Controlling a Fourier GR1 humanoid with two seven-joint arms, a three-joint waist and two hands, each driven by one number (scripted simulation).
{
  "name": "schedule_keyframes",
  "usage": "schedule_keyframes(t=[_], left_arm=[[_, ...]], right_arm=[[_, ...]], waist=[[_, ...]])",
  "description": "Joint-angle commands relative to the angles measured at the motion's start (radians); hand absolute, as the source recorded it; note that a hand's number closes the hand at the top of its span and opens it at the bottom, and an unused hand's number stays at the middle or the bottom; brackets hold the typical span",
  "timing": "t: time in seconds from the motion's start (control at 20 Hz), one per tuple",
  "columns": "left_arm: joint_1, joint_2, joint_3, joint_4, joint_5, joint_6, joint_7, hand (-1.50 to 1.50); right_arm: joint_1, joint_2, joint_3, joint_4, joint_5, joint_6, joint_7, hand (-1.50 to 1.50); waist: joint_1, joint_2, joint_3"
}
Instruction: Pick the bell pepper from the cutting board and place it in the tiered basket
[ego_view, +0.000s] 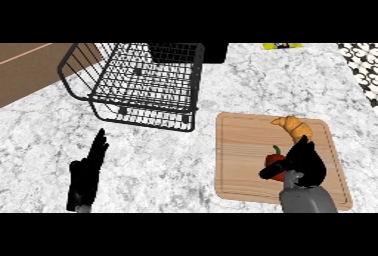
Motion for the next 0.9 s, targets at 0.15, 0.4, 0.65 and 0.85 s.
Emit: schedule_keyframes(t=[0.15, 0.4, 0.65, 0.85], left_arm=[[0.052, -0.002, 0.014, -0.020, 0.012, -0.026, -0.026, 0.00], [0.075, 0.007, -0.012, -0.110, -0.025, -0.004, 0.050, 0.00], [0.052, -0.015, -0.002, -0.069, -0.032, -0.011, 0.037, 0.00], [-0.015, -0.029, 0.020, 0.031, -0.025, -0.026, 0.000, 0.00]], right_arm=[[0.052, 0.007, 0.056, 0.016, 0.018, -0.043, 0.155, 1.50], [-0.039, 0.006, 0.015, 0.177, 0.082, -0.039, 0.041, 1.50], [-0.062, 0.007, 0.023, 0.184, 0.211, -0.068, 0.030, 1.50], [-0.092, 0.003, 0.182, 0.159, 0.177, 0.029, -0.294, 1.50]], waist=[[-0.001, 0.002, 0.002], [0.009, 0.003, 0.002], [0.004, 0.003, 0.002], [0.012, 0.007, 0.001]])
